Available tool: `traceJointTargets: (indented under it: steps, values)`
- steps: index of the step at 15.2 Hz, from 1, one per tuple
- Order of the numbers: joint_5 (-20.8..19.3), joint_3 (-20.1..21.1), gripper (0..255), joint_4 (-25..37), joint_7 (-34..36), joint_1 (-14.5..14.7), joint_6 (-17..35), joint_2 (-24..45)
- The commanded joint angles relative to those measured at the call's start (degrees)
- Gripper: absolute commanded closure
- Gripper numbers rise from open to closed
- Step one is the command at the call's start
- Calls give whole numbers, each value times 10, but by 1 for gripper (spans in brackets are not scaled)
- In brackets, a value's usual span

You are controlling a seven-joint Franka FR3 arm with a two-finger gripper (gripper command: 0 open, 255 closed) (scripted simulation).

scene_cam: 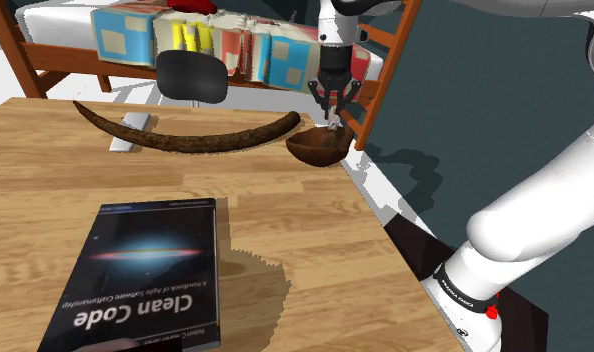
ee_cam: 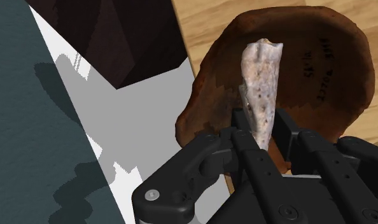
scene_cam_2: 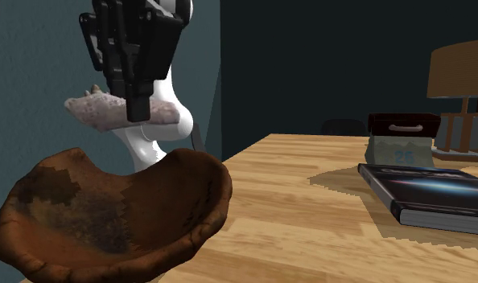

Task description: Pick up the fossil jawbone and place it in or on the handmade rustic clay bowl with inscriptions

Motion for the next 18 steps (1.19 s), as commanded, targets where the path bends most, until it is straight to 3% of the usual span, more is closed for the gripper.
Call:
traceJointTargets:
  steps: [1,6,14,15,18]
  values:
    - [0,0,255,-15,-1,0,15,-1]
    - [-1,1,255,-55,1,1,58,2]
    - [-1,1,255,-55,1,1,58,2]
    - [-1,1,0,-55,1,1,58,2]
    - [-1,1,0,-55,1,1,58,2]
